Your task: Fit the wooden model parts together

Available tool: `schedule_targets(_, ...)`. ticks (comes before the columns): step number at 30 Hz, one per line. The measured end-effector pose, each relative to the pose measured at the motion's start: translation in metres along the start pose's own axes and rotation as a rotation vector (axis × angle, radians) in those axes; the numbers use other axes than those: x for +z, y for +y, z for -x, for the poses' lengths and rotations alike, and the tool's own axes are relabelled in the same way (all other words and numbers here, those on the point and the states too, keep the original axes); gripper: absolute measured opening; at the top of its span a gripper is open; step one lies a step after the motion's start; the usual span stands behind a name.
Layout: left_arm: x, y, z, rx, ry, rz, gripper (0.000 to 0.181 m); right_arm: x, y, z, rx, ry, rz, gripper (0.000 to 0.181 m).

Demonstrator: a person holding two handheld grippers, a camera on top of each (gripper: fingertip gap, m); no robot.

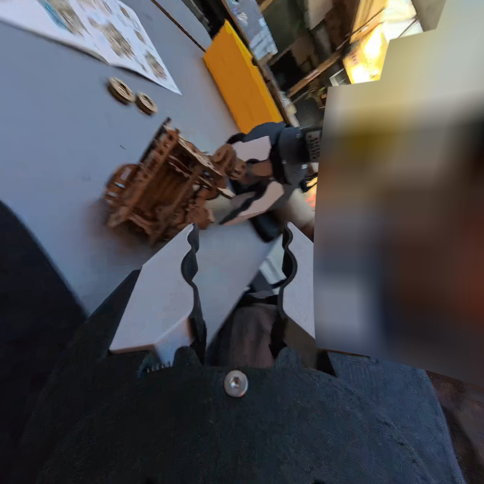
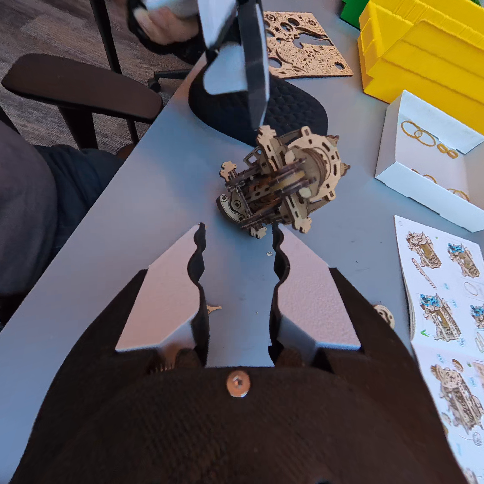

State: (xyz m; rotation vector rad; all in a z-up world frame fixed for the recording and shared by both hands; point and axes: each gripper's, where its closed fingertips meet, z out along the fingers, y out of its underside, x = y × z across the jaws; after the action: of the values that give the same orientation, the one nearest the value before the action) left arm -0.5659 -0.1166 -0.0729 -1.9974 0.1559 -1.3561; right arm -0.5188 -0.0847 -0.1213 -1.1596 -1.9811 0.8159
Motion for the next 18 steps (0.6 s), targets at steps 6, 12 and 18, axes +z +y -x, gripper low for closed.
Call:
schedule_targets(6,0.007,-0.024,0.030,0.571,-0.352,-0.094,0.122,-0.002,-0.002,0.001,0.120,-0.034,-0.052,0.051)
schedule_targets(12,0.029,-0.039,0.050,0.924,-0.663,-0.028,0.102,0.001,0.004,-0.001,0.139,-0.005,-0.049,0.050)
schedule_targets(18,0.048,-0.028,0.062,0.730,-0.533,0.069,0.103,0.005,0.001,0.006,0.168,-0.039,-0.067,0.049)
